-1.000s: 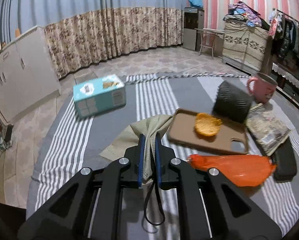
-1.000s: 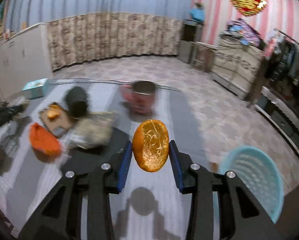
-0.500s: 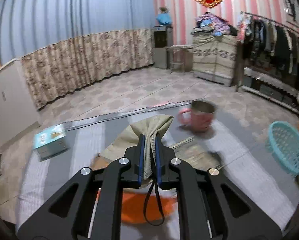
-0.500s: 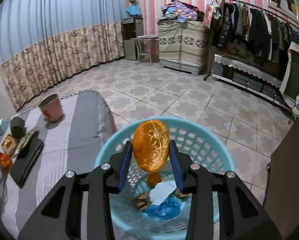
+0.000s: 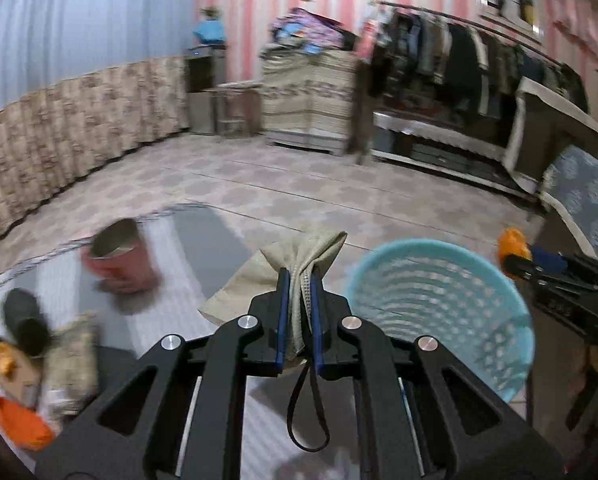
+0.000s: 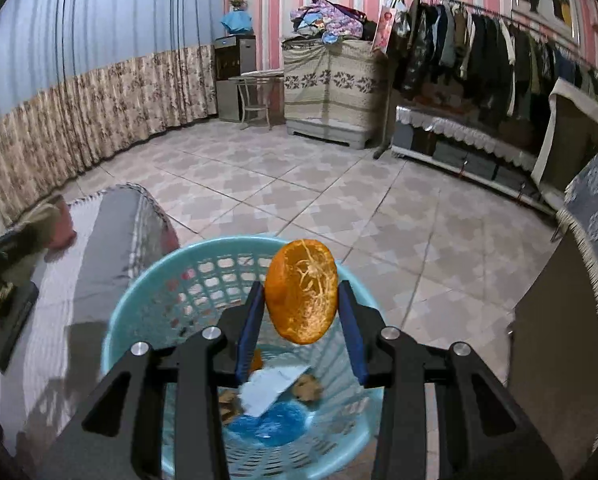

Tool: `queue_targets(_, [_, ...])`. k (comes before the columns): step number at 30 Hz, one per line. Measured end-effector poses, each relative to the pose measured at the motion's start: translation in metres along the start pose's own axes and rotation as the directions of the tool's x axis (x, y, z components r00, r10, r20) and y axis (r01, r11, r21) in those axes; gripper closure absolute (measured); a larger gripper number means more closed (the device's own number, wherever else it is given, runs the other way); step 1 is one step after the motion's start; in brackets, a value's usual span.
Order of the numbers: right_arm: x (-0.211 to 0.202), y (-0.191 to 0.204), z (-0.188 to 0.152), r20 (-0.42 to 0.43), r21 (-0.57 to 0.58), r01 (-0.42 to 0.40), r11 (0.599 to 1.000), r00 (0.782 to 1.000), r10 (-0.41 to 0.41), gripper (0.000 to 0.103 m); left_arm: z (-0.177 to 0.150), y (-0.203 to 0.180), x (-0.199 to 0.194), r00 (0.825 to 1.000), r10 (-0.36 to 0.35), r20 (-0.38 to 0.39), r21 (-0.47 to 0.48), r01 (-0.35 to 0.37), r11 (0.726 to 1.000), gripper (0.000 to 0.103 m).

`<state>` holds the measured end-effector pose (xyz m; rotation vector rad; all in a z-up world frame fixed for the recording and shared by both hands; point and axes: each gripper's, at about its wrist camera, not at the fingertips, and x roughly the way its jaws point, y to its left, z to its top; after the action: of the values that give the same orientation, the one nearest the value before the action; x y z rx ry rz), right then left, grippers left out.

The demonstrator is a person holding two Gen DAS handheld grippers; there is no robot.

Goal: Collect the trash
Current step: 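Carry the cloth bag and orange peel over the basket and release both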

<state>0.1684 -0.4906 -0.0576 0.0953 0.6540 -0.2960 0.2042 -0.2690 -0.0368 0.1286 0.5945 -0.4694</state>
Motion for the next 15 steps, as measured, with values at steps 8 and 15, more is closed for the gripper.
queue_targets(8, [0.003, -0.034, -0.002, -0.014, 0.097, -0.006, 0.995, 1.000, 0.007, 0.065, -0.007, -0.073, 0.038, 0.994, -0.084, -0.064, 0.105, 0.090, 0.990, 0.092])
queue_targets(15, [0.009, -0.044, -0.005, -0.026, 0.136, -0.013, 0.991, 1.000, 0.016, 0.065, -0.002, -0.079, 0.047, 0.996, -0.068, -0.062, 0.120, 0.075, 0.990, 0.054])
